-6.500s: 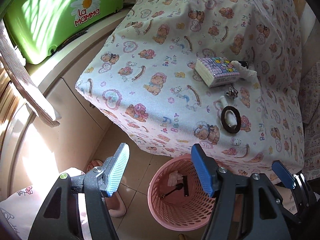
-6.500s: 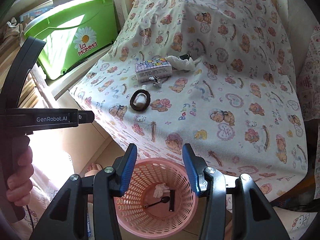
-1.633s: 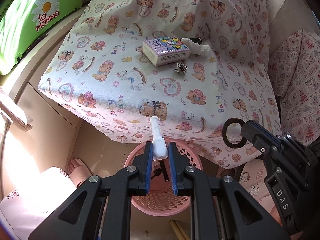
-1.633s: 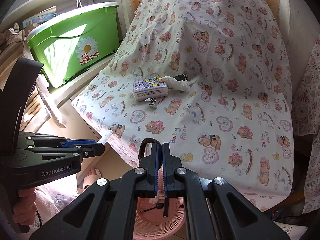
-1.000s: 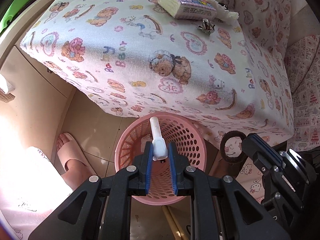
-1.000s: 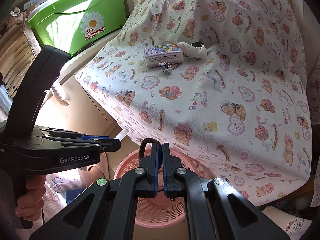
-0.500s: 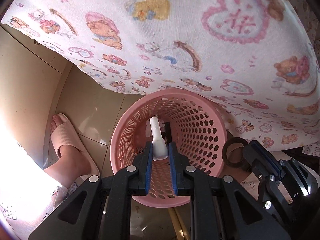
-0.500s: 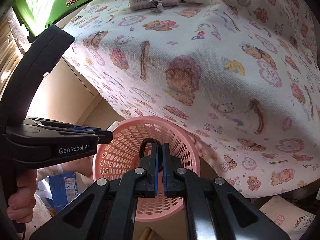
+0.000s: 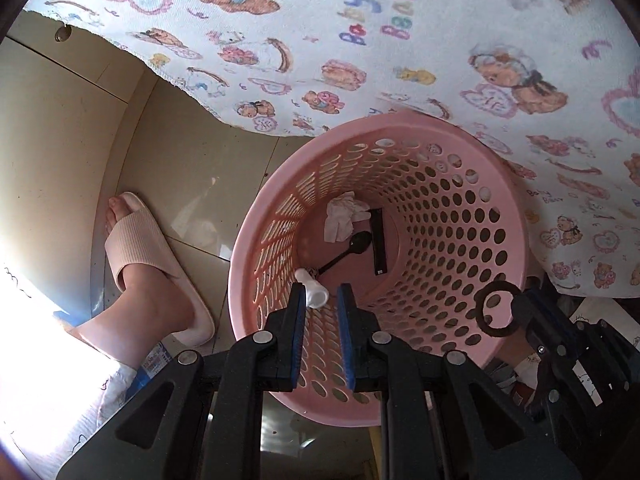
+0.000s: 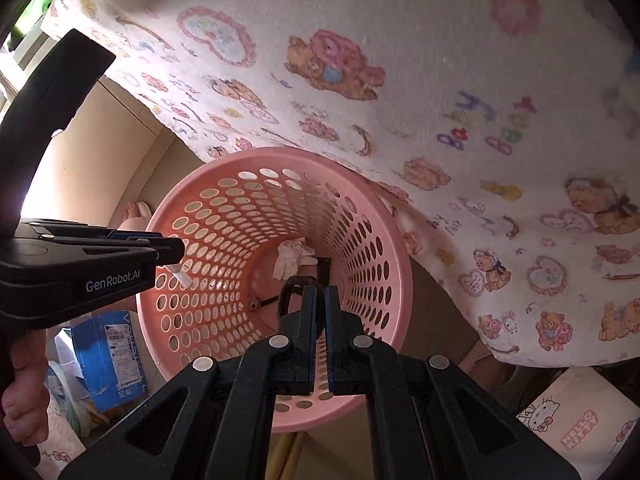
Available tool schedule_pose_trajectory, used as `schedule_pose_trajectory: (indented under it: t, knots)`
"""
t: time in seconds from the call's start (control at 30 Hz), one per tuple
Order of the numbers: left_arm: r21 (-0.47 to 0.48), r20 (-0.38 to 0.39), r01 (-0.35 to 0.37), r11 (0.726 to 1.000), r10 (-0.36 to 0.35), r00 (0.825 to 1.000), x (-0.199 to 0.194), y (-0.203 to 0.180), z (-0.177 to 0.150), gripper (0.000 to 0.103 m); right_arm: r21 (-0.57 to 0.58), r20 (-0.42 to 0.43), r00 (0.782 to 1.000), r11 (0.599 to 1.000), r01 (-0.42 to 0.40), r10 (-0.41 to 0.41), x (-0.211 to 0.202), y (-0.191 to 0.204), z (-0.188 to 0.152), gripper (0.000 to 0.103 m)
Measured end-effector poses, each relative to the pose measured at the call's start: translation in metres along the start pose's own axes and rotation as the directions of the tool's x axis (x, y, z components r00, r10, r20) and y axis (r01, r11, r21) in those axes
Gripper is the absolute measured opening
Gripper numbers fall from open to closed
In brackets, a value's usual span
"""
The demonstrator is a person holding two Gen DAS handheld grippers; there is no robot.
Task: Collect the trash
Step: 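Open the left tool over the basket while the right tool releases the black tie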
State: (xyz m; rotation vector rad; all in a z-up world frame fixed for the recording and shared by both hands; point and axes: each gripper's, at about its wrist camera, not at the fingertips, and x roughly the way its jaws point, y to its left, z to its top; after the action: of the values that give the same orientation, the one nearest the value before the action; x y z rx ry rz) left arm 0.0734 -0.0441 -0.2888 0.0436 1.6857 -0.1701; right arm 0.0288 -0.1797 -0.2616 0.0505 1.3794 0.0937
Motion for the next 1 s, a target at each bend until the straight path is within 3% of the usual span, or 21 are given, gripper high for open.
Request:
schedule_pose_trajectory:
  t: [0.27,0.3,0.33,0.4,0.47,0.5,0.53,0.83,1.0]
  knots:
    - [0.015,-0.004,0.012,1.000,-0.012,1.000,-0.002,-0.005,-0.002,0.015,0.029,-0.032,0.999,1.000,-0.007,0.008,0.009,-0.007,-0.004,0.005]
    - [0.011,-0.008,0.013,1.000,-0.013,1.000,-0.001,-0.004,-0.003,0.018,0.032,-0.038,0.999,0.999,-0.007,0.008,0.010,-0.007,-0.004,0.005]
    - [0.005,-0.013,0.012,1.000,-0.012,1.000,-0.001,-0.002,-0.003,0.030,0.036,-0.046,0.999,0.999,-0.006,0.007,0.011,-0.008,-0.004,0.007]
    - [-0.001,-0.007,0.011,1.000,-0.011,1.000,-0.002,-0.001,-0.004,0.038,0.047,-0.064,0.998,0.999,-0.009,0.012,0.013,-0.009,-0.005,0.017]
    - [0.005,0.002,-0.017,1.000,0.017,1.000,-0.004,0.001,-0.003,0.046,0.063,-0.060,0.998,0.998,-0.014,0.018,0.015,-0.011,-0.006,0.044]
    - [0.005,0.009,-0.026,1.000,0.026,1.000,-0.005,0.001,-0.003,0.055,0.068,-0.052,0.999,0.998,-0.007,0.011,0.013,-0.012,-0.007,0.051]
    - [0.005,0.016,-0.032,0.999,0.032,0.999,-0.006,0.002,-0.003,0.056,0.068,-0.043,0.999,0.998,0.003,0.000,0.012,-0.013,-0.007,0.056]
    - [-0.034,0.053,0.010,0.999,-0.008,0.999,-0.030,0.012,-0.001,0.057,0.049,-0.019,1.000,0.999,0.009,-0.009,-0.003,-0.011,-0.005,0.056]
    - [-0.060,0.122,0.027,0.998,-0.020,0.992,-0.061,0.019,0.000,0.057,0.018,0.069,0.997,0.999,0.039,-0.041,-0.030,-0.004,0.001,0.056]
